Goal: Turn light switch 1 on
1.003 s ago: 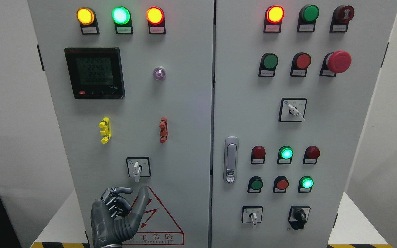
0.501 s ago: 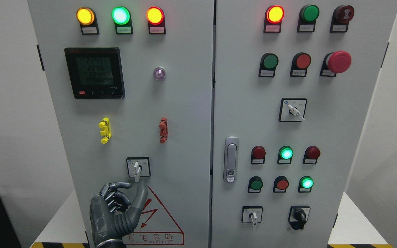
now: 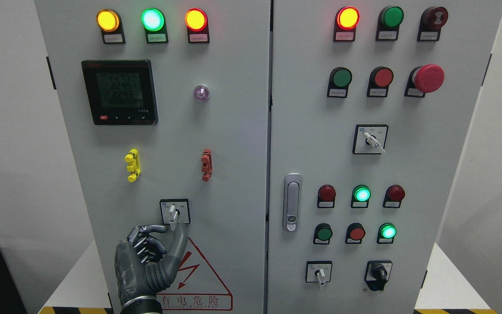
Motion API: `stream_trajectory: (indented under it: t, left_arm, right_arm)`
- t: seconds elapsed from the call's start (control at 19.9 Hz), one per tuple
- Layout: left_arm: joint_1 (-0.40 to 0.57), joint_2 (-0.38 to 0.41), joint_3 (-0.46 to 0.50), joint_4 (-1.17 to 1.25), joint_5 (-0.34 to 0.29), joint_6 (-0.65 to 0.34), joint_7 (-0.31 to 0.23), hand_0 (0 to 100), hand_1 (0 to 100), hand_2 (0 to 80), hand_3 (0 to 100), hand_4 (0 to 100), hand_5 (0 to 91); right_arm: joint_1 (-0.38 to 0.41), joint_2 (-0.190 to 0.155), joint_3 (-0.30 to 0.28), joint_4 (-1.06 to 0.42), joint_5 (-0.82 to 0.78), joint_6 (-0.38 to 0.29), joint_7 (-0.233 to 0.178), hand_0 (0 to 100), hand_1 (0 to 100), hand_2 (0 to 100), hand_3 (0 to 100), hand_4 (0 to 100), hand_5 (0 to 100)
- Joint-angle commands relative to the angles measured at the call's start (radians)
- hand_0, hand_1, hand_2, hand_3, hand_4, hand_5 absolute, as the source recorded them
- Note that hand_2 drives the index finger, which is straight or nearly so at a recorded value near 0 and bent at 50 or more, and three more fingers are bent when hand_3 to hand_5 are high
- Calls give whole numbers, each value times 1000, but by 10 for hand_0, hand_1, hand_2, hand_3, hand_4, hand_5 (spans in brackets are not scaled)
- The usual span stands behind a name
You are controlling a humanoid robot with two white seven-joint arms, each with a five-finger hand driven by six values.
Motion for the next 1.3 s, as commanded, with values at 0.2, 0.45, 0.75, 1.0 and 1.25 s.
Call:
stream_trajectory:
  t: [0.2,0.45,0.75,1.0,1.25]
  left_arm:
    - [-25,-7,0,5,4,21,1,135,697,538,925,919,841]
    - [-41,-7,1,5,7,44,-1,137,693,541,930,919,843]
    - [-48,-9,3,6,8,50,-1,141,688,548,935,923,844]
    - [-48,-9,4,5,8,67,1,153,688,560,947,930,847]
    - [-48,-9,4,5,8,69,1,164,686,575,956,941,851]
  right_arm:
    - [0,0,0,0,0,0,0,0,0,0,0,0,0]
    - [0,0,0,0,0,0,0,0,0,0,0,0,0]
    - [0,0,1,0,0,0,0,0,0,0,0,0,0]
    - [0,0,-1,0,0,0,0,0,0,0,0,0,0]
    - [0,-1,0,0,0,0,0,0,0,0,0,0,0]
